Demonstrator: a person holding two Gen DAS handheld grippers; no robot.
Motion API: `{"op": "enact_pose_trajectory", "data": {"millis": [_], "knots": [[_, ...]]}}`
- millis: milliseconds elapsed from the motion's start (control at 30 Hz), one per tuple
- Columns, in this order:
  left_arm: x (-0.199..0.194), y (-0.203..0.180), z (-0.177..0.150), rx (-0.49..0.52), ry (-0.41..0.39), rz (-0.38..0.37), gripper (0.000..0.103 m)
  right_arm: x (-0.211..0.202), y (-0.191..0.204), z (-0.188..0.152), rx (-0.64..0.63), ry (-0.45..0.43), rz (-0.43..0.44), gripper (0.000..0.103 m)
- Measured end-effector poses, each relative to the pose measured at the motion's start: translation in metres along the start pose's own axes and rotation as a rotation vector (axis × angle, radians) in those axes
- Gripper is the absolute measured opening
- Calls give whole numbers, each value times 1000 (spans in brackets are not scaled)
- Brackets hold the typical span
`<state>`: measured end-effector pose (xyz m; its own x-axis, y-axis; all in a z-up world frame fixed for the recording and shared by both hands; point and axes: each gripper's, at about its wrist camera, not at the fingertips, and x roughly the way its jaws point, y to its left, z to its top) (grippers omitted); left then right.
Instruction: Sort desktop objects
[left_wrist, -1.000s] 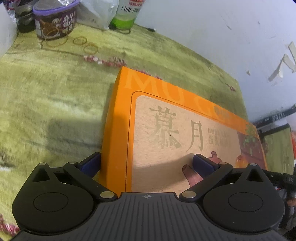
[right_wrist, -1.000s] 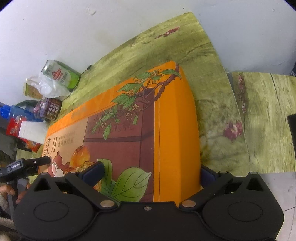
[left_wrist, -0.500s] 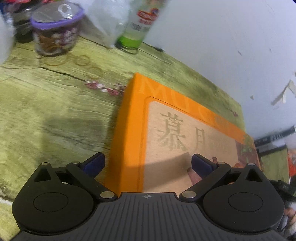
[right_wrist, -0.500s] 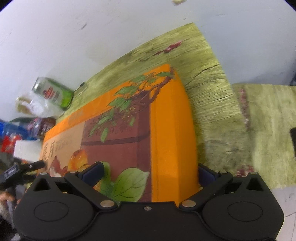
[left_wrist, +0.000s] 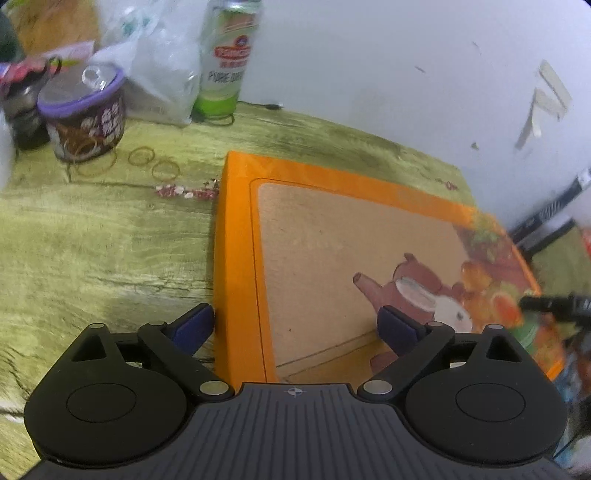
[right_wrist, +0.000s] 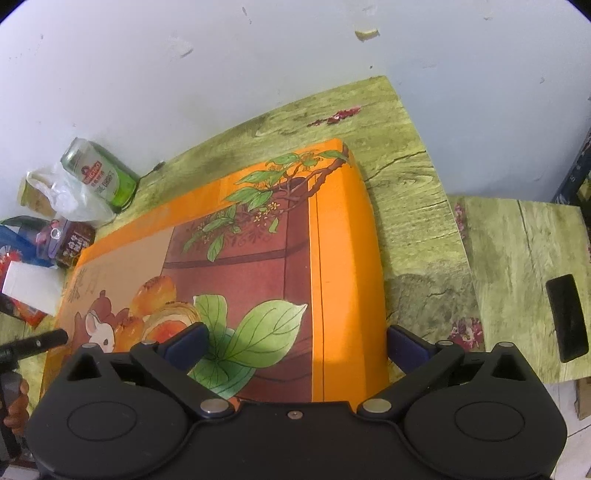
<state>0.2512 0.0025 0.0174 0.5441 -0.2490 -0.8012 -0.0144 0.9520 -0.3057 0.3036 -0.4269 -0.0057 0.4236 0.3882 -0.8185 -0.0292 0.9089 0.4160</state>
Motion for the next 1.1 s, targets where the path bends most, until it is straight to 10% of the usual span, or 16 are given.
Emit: {"op": "enact_pose_trajectory", "data": {"millis": [1100], "knots": [[-39, -16, -7, 122, -129, -8, 93, -38, 19, -15, -10, -146, -3, 101]]}}
